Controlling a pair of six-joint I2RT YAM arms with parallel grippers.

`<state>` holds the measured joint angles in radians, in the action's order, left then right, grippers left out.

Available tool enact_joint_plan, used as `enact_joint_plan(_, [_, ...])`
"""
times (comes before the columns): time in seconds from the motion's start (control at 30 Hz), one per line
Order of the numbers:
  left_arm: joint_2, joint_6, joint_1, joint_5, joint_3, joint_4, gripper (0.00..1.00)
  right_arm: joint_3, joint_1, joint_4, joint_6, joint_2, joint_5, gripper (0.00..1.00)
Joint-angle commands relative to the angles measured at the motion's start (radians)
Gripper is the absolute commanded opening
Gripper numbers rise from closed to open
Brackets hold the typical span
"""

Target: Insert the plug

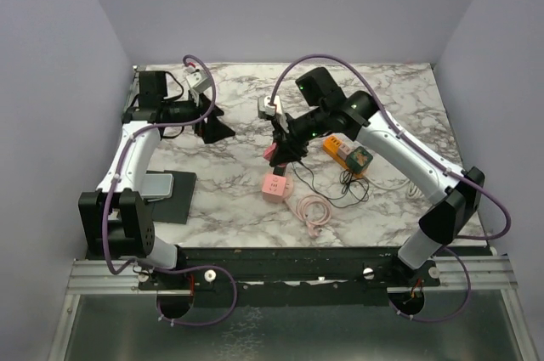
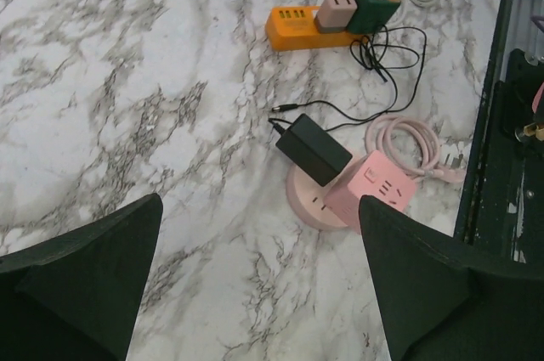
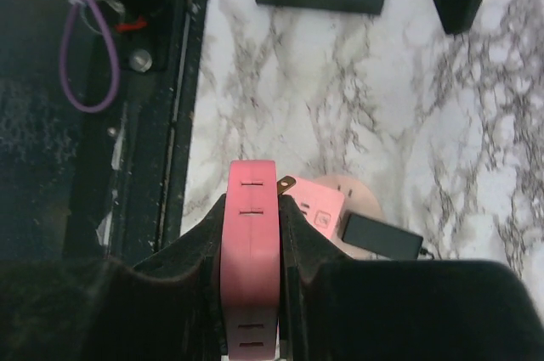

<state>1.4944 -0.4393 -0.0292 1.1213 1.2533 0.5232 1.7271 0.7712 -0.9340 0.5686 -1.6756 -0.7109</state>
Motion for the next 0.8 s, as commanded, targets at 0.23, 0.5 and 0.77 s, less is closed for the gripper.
enact_joint_plan(0.23, [-0.11, 0.052, 0.228, -0.09, -0.004, 0.026, 0.99, -0.033, -0.005, 0.265, -0.11, 0.03, -0.494, 0.01])
enact_joint_plan(0.5, [-0.166, 0.078, 0.242, 0.045, -0.044, 0.042, 0.99, -0.069, -0.004, 0.368, -0.162, 0.038, -0.546, 0.01])
enact_joint_plan(0.77, [-0.173, -0.048, 0.291, 0.115, -0.029, 0.2, 0.99, -0.083, -0.004, 0.45, -0.208, 0.023, -0.52, 0.01])
